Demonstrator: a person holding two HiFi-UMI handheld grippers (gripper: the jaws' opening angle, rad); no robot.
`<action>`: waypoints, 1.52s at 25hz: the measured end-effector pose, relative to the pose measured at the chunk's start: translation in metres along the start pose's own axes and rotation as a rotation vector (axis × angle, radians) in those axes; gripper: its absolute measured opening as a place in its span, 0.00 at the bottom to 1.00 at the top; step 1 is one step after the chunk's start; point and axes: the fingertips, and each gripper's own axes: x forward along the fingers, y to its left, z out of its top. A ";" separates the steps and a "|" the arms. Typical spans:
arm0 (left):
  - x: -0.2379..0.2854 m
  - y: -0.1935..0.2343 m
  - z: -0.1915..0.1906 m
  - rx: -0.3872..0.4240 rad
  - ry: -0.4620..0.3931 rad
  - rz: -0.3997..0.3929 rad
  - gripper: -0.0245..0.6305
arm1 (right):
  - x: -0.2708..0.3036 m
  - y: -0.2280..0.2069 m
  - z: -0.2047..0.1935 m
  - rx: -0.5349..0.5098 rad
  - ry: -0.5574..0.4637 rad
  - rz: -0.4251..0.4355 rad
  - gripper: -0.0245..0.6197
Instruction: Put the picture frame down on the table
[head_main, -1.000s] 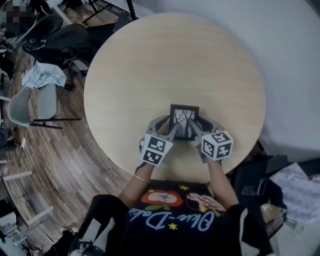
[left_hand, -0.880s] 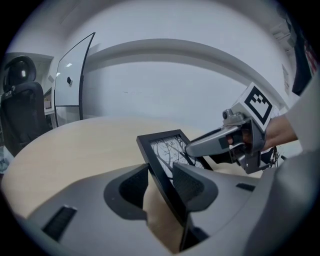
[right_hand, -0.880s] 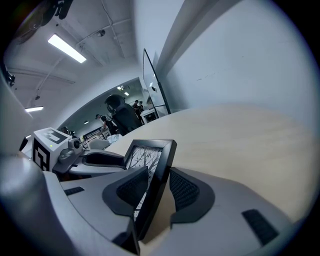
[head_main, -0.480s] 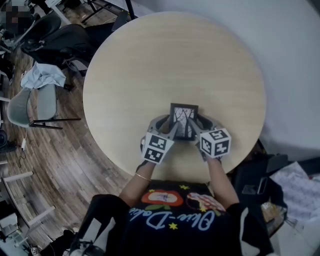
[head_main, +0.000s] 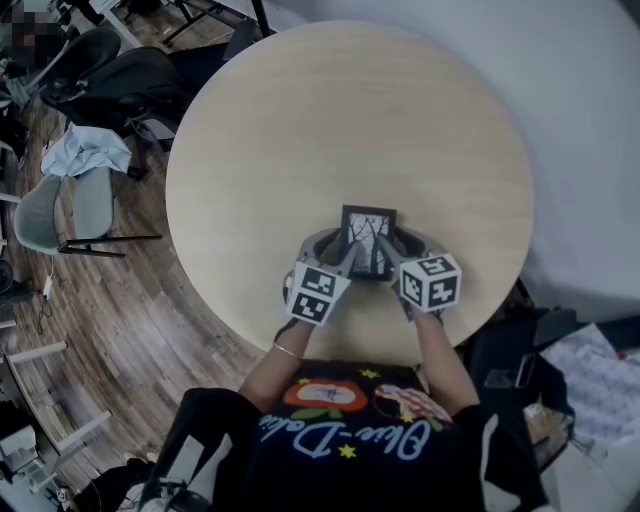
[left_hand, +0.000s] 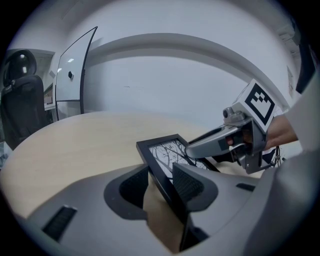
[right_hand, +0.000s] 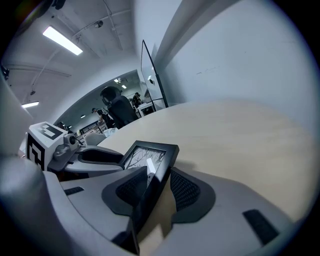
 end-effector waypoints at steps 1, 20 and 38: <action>0.000 0.000 0.000 0.000 0.003 0.001 0.24 | 0.001 0.000 0.000 0.001 0.001 -0.001 0.23; 0.010 -0.001 -0.009 0.039 0.065 0.052 0.24 | 0.009 -0.005 -0.009 -0.073 0.083 -0.062 0.23; 0.010 -0.001 -0.008 0.025 0.036 0.007 0.24 | 0.010 -0.006 -0.009 -0.094 0.085 -0.064 0.23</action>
